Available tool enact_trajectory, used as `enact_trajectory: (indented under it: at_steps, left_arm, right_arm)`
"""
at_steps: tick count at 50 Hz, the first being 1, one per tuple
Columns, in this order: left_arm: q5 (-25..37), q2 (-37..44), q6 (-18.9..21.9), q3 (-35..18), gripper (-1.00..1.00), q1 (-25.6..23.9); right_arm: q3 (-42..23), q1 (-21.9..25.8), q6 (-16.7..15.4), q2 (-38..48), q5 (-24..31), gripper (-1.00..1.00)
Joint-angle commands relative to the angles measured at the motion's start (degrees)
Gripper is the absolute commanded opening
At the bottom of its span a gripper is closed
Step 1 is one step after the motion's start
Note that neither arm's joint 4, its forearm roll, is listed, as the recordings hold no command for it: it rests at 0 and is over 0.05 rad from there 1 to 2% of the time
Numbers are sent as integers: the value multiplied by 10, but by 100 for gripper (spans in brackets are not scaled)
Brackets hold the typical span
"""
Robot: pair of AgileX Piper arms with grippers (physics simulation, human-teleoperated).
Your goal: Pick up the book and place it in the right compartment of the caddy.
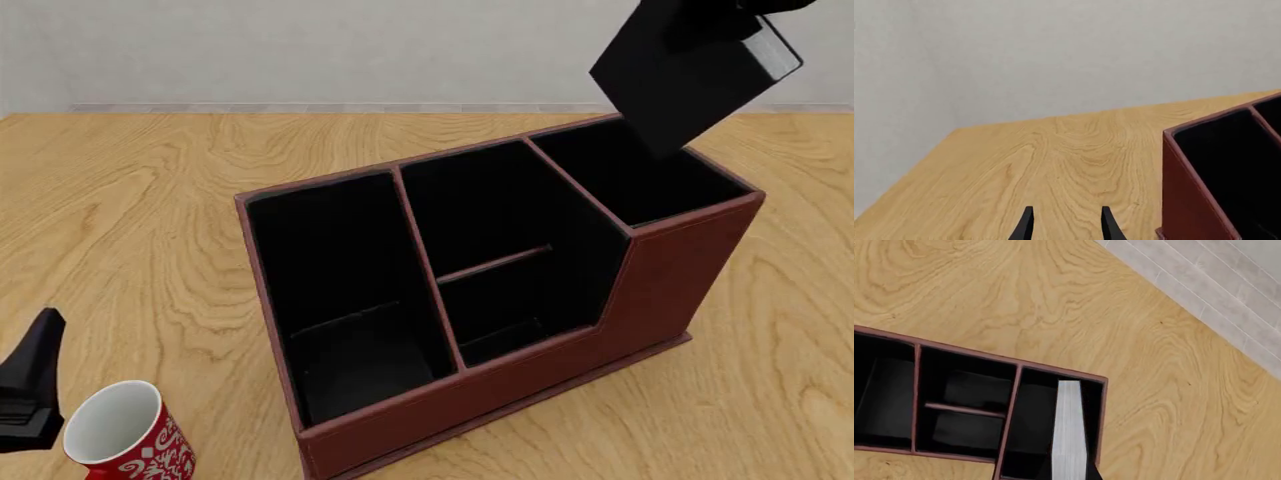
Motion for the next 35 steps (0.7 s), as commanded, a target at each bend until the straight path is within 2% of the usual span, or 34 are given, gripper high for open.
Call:
enact_trajectory:
  at_steps: [1,35]
  left_arm:
    - [2,0,2,2,100,1]
    - [4,0,2,1,100,6]
  right_arm:
    - [-2,6,14,10,0,-100]
    - [7,9,24,33,0,-100]
